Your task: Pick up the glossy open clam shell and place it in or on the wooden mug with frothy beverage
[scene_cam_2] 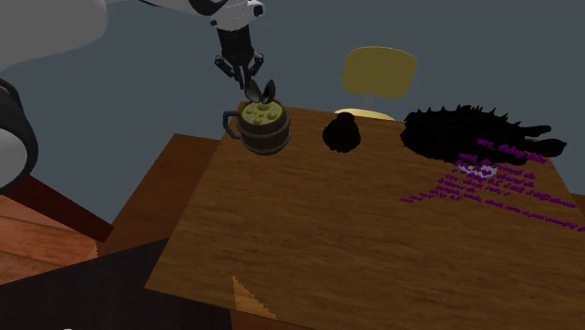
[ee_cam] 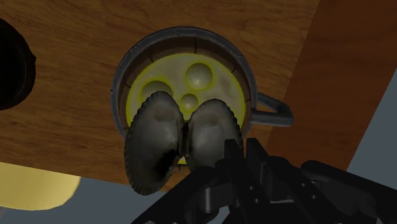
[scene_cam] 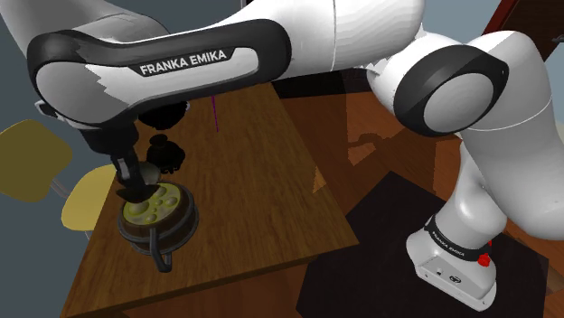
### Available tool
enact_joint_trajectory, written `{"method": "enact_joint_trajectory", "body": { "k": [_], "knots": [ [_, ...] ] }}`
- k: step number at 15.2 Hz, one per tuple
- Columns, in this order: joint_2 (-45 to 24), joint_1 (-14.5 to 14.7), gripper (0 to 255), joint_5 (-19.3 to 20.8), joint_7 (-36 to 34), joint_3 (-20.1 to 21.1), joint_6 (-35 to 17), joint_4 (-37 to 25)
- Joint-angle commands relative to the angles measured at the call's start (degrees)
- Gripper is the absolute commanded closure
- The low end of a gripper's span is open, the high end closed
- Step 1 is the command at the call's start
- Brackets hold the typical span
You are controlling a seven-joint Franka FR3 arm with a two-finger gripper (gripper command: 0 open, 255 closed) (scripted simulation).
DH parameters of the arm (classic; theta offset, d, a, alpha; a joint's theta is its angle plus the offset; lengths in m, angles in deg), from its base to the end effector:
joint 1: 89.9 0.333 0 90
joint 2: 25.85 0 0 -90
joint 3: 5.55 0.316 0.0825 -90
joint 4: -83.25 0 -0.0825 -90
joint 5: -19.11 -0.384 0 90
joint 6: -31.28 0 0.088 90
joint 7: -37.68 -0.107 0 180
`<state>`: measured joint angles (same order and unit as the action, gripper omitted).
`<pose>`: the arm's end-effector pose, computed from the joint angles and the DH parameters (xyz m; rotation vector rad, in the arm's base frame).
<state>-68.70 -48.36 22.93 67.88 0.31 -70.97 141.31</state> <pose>0.5364 0.5362 0.4136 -2.4566 -1.9454 -0.0401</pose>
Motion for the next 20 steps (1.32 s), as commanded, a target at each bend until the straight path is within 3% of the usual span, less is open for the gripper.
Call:
{"method": "enact_joint_trajectory", "body": {
  "k": [1,5,13,14,20],
  "knots": [
    [0.23,-0.10,255,0.00,-0.03,0.00,-1.78,1.97],
    [0.01,-0.20,255,0.05,-0.10,-0.03,-4.75,4.72],
    [0.01,-0.20,255,0.05,-0.10,-0.03,-4.75,4.72],
    [0.02,-0.19,0,0.05,-0.11,-0.03,-4.73,4.72],
    [0.30,-0.16,0,0.01,-0.05,-0.01,-3.02,3.28]
  ]
}}
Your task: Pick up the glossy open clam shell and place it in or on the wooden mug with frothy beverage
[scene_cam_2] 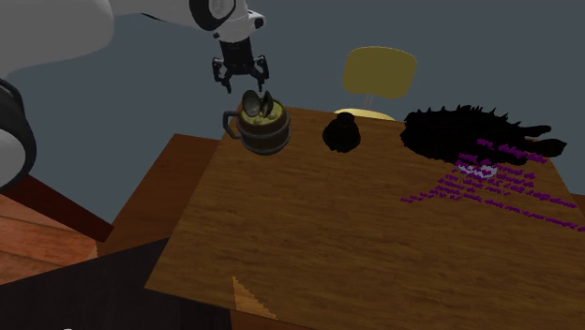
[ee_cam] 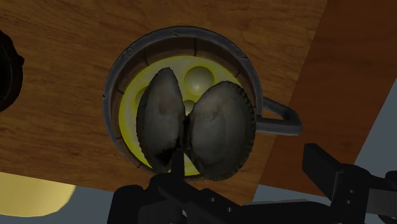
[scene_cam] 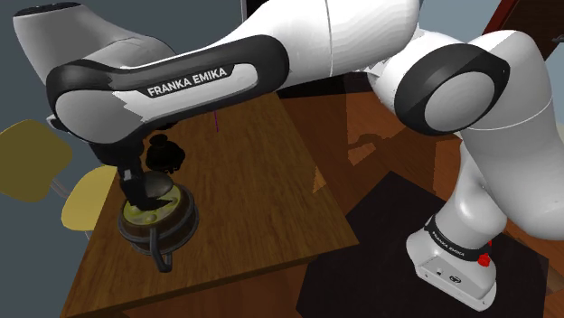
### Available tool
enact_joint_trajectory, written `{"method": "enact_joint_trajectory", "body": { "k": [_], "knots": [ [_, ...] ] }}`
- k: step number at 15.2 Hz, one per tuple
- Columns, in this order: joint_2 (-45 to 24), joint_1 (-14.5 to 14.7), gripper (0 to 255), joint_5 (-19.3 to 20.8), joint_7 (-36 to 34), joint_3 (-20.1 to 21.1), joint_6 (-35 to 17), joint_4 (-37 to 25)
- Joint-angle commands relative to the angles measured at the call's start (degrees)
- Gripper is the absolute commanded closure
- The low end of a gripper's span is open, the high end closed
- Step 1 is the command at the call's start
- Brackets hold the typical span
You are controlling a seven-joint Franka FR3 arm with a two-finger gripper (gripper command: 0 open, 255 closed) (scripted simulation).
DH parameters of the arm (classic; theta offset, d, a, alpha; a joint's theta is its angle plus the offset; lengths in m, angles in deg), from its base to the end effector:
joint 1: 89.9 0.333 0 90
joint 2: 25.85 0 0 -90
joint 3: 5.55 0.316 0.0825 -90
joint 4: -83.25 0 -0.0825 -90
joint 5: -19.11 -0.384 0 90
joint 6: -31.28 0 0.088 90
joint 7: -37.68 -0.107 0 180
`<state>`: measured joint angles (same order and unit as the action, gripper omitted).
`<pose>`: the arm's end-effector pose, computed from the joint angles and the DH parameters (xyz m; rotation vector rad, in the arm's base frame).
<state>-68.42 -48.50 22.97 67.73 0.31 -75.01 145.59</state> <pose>0.5352 0.5359 0.3876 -2.4565 -1.9453 -0.0415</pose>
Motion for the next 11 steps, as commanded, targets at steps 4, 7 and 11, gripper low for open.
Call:
{"method": "enact_joint_trajectory", "body": {
  "k": [4,7,11],
  "knots": [
    [0.15,0.17,0,-0.08,0.23,0.03,6.29,-6.16],
    [0.15,0.17,0,-0.08,0.23,0.03,6.29,-6.16],
    [0.15,0.17,0,-0.08,0.23,0.03,6.29,-6.16]
  ]
}}
